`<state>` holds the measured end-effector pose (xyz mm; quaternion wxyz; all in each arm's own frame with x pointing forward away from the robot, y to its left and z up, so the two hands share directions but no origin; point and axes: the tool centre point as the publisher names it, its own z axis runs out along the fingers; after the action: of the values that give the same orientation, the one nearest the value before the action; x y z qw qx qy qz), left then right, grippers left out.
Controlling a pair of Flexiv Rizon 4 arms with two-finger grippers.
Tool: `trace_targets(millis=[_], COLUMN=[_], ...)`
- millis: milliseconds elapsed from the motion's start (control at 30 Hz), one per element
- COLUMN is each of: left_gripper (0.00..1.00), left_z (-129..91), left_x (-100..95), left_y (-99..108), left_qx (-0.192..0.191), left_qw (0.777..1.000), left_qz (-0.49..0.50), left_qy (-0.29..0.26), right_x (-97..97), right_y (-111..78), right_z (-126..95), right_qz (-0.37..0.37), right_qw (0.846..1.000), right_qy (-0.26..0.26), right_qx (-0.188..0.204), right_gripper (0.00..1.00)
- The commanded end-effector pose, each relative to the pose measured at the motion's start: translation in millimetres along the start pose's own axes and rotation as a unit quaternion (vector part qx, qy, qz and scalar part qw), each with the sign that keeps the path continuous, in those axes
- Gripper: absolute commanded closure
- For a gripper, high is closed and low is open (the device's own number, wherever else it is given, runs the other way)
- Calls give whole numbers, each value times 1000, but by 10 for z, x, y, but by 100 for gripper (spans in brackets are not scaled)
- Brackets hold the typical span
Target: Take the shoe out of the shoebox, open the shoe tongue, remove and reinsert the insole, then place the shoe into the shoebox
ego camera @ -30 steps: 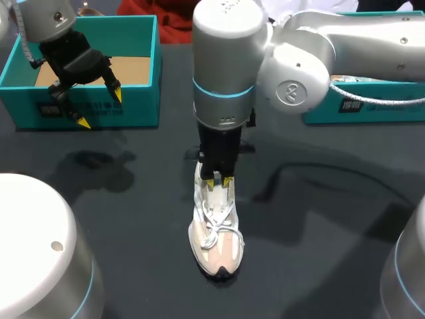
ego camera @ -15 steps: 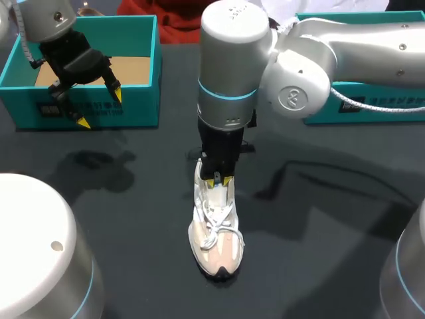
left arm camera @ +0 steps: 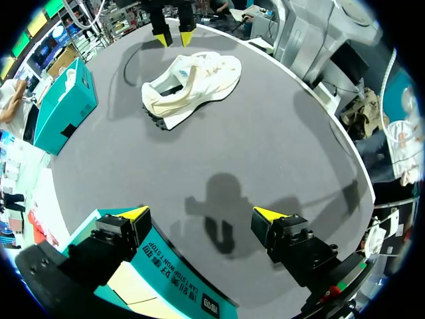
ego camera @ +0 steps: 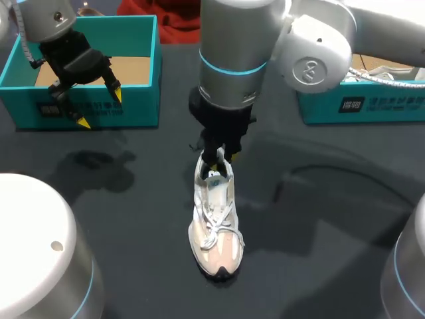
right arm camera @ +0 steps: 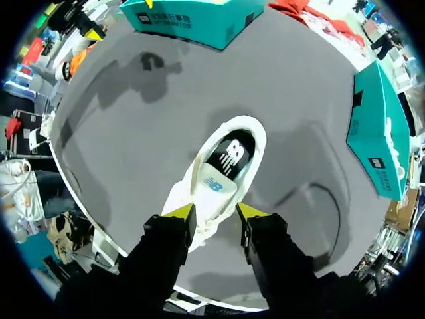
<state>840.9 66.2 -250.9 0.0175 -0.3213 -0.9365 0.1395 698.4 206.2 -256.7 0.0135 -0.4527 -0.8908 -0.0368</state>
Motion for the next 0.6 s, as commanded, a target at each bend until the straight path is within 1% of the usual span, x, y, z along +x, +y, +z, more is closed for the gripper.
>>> trace_targets(millis=[33,67,100,133,167,200,233,300,333,600], left_gripper=[0,0,0,0,0,0,0,0,0,0], left_z=[2,2,2,2,2,2,2,2,2,2], left_x=[0,0,0,0,0,0,0,0,0,0], left_y=[2,2,2,2,2,2,2,2,2,2], left_qx=[-1,-1,-1,-1,-1,-1,-1,-1,-1,-1], left_qw=[1000,1000,1000,1000,1000,1000,1000,1000,1000,1000], left_qz=[0,0,0,0,0,0,0,0,0,0], left_qy=[0,0,0,0,0,0,0,0,0,0], right_x=[-63,-71,-76,-85,-93,-109,-120,-158,-221,-221], right_y=[-19,-13,-8,-2,3,17,26,62,51,51], right_z=[-130,-146,-158,-172,-174,-175,-173,-155,-136,-136], right_qz=[-115,-144,-168,-193,-210,-239,-252,-327,-374,-374], right_qw=[993,990,986,981,978,971,967,945,927,927], right_qy=[-4,-3,-1,-3,-2,-2,-6,-2,23,23], right_qx=[9,9,9,16,18,22,25,27,11,11], right_gripper=[53,51,44,22,13,0,0,0,0,0])
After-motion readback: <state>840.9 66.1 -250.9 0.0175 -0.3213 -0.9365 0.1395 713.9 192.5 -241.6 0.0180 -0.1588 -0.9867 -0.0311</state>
